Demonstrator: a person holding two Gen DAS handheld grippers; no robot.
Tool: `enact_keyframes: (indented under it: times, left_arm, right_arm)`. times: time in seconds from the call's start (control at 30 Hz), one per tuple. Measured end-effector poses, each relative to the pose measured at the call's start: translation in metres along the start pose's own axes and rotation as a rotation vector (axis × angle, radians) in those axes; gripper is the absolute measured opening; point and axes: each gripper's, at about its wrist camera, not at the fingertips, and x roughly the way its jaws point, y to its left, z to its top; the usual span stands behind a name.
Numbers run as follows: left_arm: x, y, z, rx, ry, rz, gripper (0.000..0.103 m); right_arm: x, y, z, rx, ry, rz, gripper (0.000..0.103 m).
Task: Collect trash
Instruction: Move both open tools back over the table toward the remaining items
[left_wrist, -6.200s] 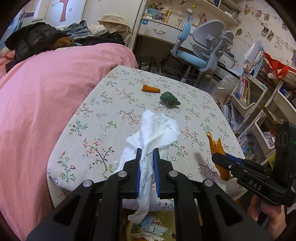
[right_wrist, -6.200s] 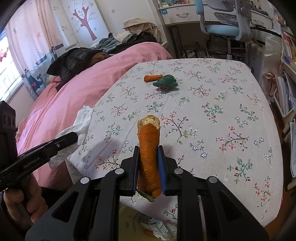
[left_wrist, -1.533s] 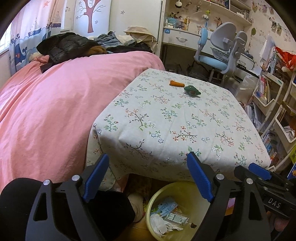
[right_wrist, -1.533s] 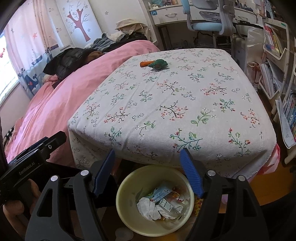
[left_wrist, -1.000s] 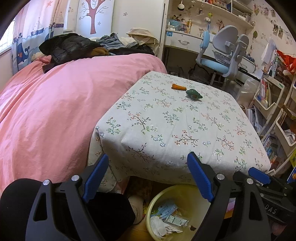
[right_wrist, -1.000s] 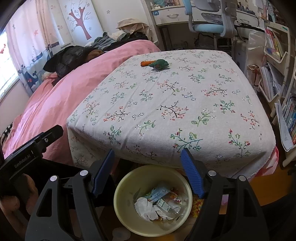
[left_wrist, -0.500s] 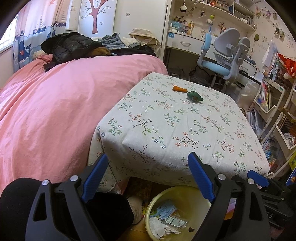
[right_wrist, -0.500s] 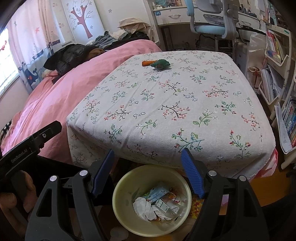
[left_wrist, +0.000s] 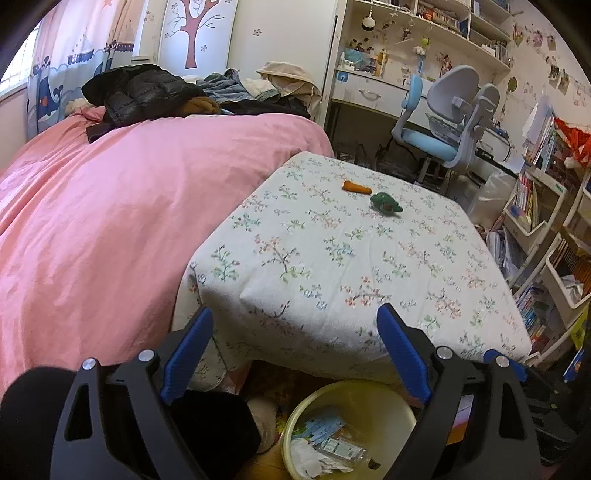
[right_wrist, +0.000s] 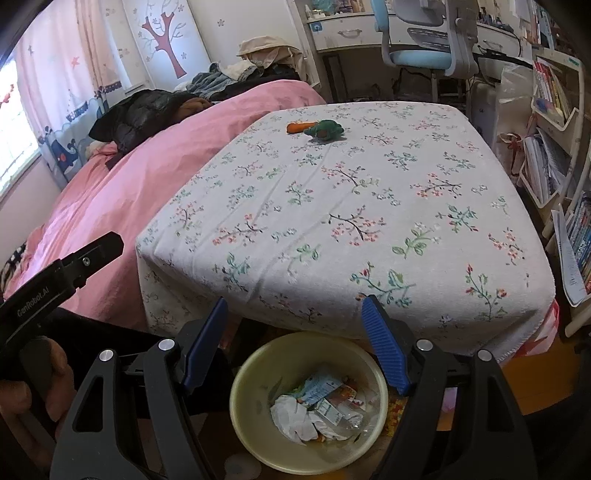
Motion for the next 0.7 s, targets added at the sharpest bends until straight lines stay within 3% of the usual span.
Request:
enact_keyframes:
  times: [0.13, 0.37, 0.6, 0.7]
  left_arm:
    - [0.005, 0.006, 0.019, -0.028, -0.015, -0.016, 0.088]
    - [0.030, 0.011, 0.063, -0.012, -0.049, 0.006, 0.088]
    - [0.072, 0.007, 0.106, 0.021, -0.045, 0.001, 0.088]
    - [0.104, -0.003, 0.126, 0.092, -0.026, -0.035, 0.088]
  right_arm:
    - [0.001, 0.003, 0.019, -0.014, -0.017, 0.016, 0.072]
    - [0.032, -0.006, 0.082, -0.032, -0.034, 0.000, 0.072]
    - [0.095, -0.016, 0.158, -0.074, -0.026, -0.024, 0.072]
    - [0.126, -0.019, 0.188, -0.095, -0.009, -0.033, 0.072]
